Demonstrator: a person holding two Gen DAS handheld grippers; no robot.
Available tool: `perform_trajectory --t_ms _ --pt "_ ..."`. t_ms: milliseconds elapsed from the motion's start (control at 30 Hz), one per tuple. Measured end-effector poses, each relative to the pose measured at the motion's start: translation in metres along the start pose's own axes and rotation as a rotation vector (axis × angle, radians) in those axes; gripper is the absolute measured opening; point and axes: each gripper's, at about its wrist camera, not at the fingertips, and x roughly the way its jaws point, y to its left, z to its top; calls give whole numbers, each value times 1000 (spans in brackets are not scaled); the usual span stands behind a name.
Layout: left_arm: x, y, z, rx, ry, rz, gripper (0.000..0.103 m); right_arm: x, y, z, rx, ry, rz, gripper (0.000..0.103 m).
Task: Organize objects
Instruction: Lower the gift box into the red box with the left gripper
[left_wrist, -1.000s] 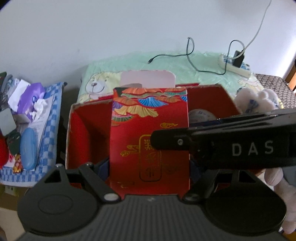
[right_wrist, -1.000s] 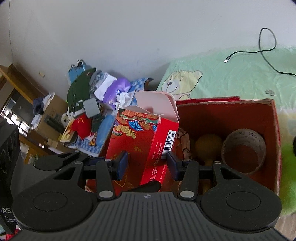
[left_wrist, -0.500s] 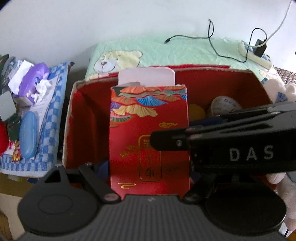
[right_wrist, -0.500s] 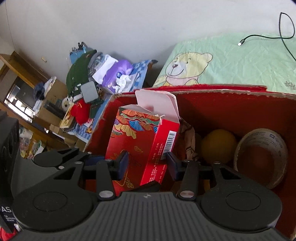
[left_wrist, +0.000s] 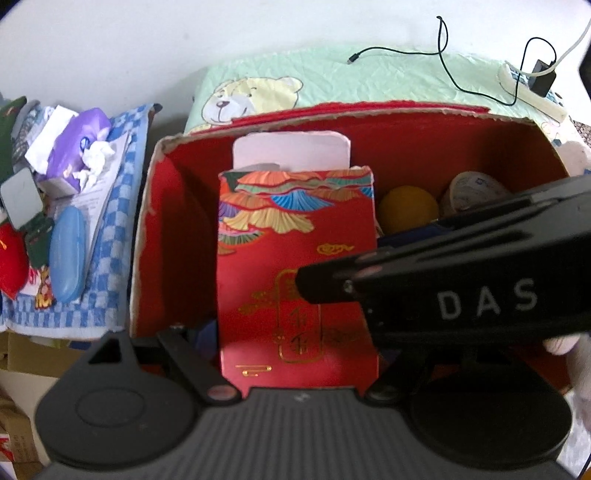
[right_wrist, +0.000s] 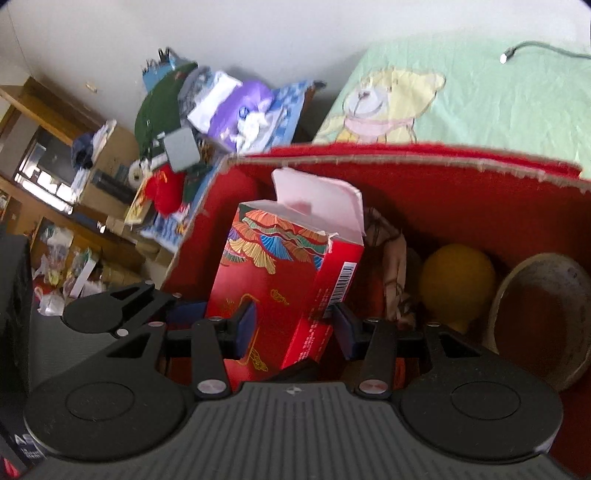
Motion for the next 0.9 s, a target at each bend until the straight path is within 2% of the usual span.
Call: perform_trajectory --t_ms 233,433,500,800,900 --pt "2 -5 -4 11 18 68 80 14 -9 12 51 71 57 51" --pt "3 -5 -2 18 15 79 84 16 -21 12 108 62 64 49" --pt "1 -7 -4 27 10 85 83 17 -23 9 108 63 37 48" --pt "3 -4 -2 39 -11 106 84 13 -32 7 146 4 28 43" --pt "7 -5 0 36 -1 90 83 16 -35 6 160 -8 4 41"
